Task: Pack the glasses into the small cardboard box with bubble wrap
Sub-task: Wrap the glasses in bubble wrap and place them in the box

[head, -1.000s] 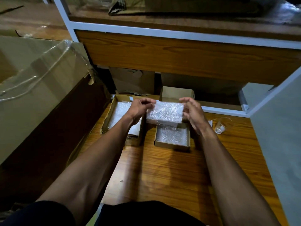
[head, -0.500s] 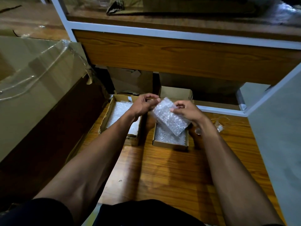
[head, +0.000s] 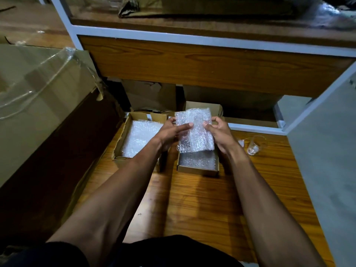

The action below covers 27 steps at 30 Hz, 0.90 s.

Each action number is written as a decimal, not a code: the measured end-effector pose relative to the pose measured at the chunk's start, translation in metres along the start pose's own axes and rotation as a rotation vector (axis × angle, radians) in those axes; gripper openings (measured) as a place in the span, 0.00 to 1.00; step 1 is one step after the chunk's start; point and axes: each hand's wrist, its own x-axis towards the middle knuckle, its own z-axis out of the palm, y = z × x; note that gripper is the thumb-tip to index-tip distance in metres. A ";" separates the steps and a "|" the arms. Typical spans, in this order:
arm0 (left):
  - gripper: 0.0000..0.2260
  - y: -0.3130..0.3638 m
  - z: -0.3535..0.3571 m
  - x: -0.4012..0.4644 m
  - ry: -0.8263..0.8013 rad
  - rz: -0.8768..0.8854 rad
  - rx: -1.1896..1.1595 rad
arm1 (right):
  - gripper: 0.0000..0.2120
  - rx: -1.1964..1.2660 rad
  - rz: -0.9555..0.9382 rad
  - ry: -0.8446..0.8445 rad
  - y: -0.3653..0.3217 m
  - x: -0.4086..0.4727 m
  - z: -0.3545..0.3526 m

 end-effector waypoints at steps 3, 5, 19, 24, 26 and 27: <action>0.41 0.001 0.001 0.000 0.042 0.036 -0.021 | 0.12 -0.020 0.003 0.003 0.001 -0.001 0.000; 0.39 0.001 -0.002 0.003 0.085 0.045 -0.031 | 0.12 -0.027 0.011 -0.026 -0.001 -0.003 -0.002; 0.13 0.002 -0.009 0.002 -0.066 0.099 0.060 | 0.11 0.042 0.048 -0.088 -0.002 -0.004 -0.009; 0.11 0.003 -0.009 0.003 -0.068 0.147 0.139 | 0.08 0.036 0.030 -0.083 -0.001 -0.004 -0.013; 0.11 0.000 -0.010 0.005 -0.047 0.140 0.181 | 0.09 0.041 0.040 -0.081 0.001 -0.002 -0.014; 0.12 -0.002 -0.012 0.007 -0.041 0.138 0.205 | 0.10 0.049 0.045 -0.083 0.002 -0.002 -0.015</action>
